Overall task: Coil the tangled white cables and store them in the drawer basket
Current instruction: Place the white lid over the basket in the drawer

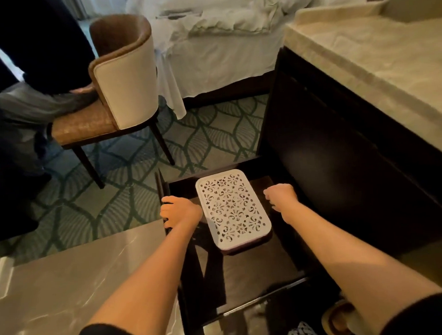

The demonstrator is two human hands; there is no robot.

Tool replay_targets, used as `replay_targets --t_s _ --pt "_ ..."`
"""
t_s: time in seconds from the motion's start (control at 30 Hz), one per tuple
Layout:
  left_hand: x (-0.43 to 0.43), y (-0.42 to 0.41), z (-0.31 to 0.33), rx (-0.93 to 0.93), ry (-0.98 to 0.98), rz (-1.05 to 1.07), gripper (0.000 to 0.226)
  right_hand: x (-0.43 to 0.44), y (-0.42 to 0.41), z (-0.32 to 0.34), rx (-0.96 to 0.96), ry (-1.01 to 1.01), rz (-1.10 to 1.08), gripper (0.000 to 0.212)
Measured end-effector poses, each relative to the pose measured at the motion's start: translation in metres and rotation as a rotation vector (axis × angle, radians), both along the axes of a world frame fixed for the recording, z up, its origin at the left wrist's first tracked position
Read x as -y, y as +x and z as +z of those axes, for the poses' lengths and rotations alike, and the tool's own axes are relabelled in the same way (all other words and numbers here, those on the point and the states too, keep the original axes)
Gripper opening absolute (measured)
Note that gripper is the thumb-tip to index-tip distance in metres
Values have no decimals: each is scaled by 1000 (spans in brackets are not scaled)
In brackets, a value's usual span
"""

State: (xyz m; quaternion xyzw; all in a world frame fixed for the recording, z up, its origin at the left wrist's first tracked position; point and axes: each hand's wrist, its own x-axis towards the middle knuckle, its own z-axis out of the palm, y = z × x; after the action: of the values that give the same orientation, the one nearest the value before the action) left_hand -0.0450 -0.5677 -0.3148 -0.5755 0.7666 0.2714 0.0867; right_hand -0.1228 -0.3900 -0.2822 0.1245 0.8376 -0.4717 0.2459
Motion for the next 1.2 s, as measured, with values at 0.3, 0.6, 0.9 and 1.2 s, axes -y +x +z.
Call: replay_targets --t_s 0.3,0.6,0.9,1.2 --pt "-67 -51 17 -210 277 -186 38 -45 -28 10 -13 76 -231 36" --pt "-132 -105 14 -591 947 -65 27 -56 -24 27 2 161 -174 32" --pt "-166 -109 -6 -548 1172 6 73 -57 -25 29 34 148 -197 32" --pt "-168 -124 -15 -531 1315 30 93 -57 -33 34 156 153 -229 32"
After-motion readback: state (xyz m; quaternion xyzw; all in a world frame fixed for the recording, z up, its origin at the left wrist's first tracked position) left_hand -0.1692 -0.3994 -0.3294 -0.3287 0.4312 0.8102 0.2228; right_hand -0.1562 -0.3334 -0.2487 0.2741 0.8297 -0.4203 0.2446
